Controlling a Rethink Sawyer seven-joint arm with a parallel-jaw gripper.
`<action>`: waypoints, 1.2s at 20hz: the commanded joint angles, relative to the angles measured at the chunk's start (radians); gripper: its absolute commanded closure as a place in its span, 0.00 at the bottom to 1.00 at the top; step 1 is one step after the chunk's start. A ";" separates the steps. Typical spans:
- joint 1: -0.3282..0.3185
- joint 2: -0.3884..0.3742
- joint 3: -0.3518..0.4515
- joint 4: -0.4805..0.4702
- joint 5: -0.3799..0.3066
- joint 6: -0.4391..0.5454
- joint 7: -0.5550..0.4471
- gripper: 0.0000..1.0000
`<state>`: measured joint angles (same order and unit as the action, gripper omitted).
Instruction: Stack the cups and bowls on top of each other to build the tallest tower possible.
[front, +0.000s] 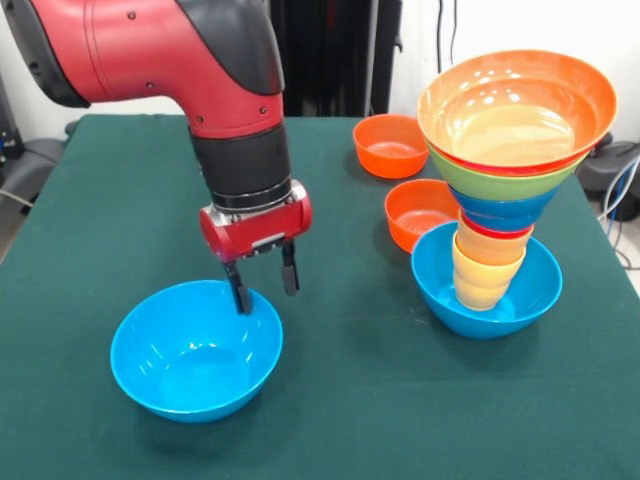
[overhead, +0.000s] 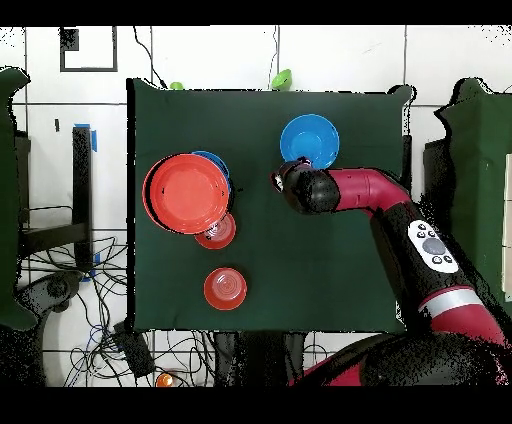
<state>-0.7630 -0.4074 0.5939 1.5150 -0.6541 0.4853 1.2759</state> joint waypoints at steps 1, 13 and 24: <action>0.043 0.060 0.005 -0.071 -0.080 -0.036 -0.058 0.00; 0.083 0.036 -0.045 -0.085 -0.111 -0.066 -0.021 1.00; 0.107 0.015 -0.078 -0.096 -0.120 -0.082 0.000 1.00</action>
<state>-0.7073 -0.4091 0.5671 1.4773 -0.6931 0.4193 1.2759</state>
